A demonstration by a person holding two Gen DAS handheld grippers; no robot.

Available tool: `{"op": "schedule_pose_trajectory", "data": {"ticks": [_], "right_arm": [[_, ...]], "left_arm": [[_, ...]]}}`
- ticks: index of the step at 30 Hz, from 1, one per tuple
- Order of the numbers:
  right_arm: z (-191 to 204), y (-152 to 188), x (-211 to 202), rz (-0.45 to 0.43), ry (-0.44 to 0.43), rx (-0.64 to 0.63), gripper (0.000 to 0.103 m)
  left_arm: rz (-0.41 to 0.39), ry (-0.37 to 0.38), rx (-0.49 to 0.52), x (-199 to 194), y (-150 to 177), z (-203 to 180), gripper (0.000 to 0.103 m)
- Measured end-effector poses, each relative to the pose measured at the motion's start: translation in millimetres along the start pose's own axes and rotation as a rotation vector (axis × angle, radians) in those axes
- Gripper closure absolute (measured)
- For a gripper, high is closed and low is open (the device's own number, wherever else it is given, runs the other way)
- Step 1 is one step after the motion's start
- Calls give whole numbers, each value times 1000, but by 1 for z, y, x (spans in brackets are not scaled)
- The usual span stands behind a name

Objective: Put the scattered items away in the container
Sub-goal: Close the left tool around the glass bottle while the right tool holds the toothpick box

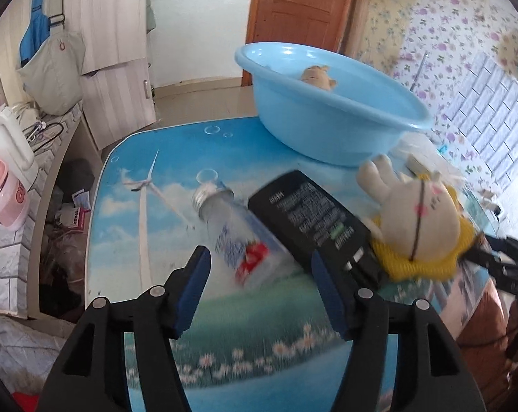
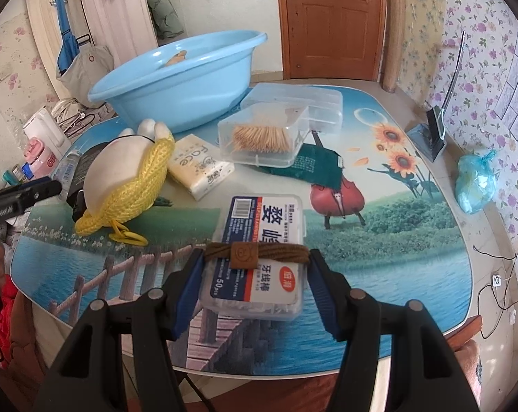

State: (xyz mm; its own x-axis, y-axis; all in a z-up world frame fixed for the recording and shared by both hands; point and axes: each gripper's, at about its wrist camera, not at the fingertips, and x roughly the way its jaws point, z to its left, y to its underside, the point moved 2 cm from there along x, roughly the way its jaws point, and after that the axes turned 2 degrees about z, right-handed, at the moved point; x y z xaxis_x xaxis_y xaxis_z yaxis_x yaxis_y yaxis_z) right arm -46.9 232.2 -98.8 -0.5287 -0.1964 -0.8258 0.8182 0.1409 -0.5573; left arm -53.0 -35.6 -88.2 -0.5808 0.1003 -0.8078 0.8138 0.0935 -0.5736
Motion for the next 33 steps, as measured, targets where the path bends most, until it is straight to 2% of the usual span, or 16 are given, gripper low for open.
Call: {"op": "schedule_pose_trajectory", "data": {"ticks": [7,8,9,12,14,22,24,33], "right_arm": [[1,-1,2,3,1,1,44],[0,-1,2,3,1,1,44],[0,-1,3,4,2,1,44],[0,-1,3,2,2,3,44],[1,-1,4,2,4,1,44],[8,-4,18,22,59,-33,43],[10,-5,20,17,71,-40,43],[11,-3,16,-1,33,-31,47]], "left_arm": [[25,13,-46,17,-7,10,42],[25,12,-43,17,-6,11,45],[21,3,-40,16,-7,11,53],[32,-46,-25,19,-6,17,58],[58,-61,-29,25,-2,23,59],[38,-114,45,31,-5,12,59],[31,-119,52,32,-7,9,62],[16,-115,44,19,9,6,63]]}}
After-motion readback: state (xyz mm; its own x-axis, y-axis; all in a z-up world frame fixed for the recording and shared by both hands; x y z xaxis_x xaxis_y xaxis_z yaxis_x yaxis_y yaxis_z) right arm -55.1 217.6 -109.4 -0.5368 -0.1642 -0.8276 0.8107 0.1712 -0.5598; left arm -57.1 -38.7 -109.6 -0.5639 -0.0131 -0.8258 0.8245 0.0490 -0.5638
